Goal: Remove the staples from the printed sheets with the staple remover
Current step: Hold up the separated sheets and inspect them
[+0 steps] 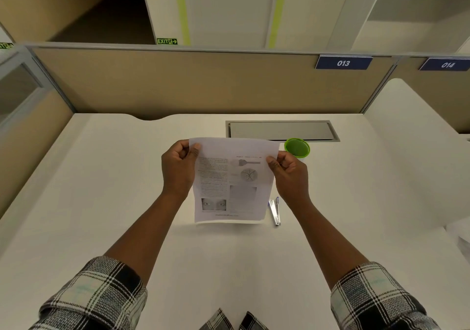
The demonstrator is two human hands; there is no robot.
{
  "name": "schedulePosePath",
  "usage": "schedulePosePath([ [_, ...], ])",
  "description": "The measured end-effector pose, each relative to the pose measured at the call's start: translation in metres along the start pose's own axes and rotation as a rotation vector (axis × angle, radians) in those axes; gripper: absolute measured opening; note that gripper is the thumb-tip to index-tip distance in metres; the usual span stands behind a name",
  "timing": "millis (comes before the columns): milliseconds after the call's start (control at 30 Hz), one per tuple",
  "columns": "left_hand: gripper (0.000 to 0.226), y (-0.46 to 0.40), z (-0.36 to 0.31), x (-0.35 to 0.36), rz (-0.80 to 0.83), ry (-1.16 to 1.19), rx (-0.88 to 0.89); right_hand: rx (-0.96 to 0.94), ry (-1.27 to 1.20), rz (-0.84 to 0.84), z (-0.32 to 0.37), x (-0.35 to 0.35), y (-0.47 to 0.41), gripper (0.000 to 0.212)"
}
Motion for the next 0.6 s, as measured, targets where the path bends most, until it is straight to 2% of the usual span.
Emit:
schedulePosePath([
  [233,0.01,-0.002,0.009,0.003,0.058,0.041,-0.069,0.021,-0.033,0.019,-0.004,0.001,-0.001,0.016],
  [433,0.022,-0.006,0.019,0.005,0.072,-0.02,-0.131,0.064,-0.134,0.044,-0.01,0.005,-0.001,0.013],
  [500,0.022,-0.006,0.02,0.006,0.071,-0.033,-0.156,0.088,-0.189,0.081,-0.012,0.009,0.0,0.015],
  [600,0.02,-0.007,0.023,0.006,0.071,0.022,-0.206,0.153,-0.336,0.231,-0.017,0.022,0.003,0.027],
])
Point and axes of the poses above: each hand's wrist, its own y-axis away from the middle knuckle, its own x-axis out of the palm, z = x × y, the point moved 10 cm from there along -y, towards the middle knuckle, and after that the axes turned 7 degrees about z, right-handed, at the moved point
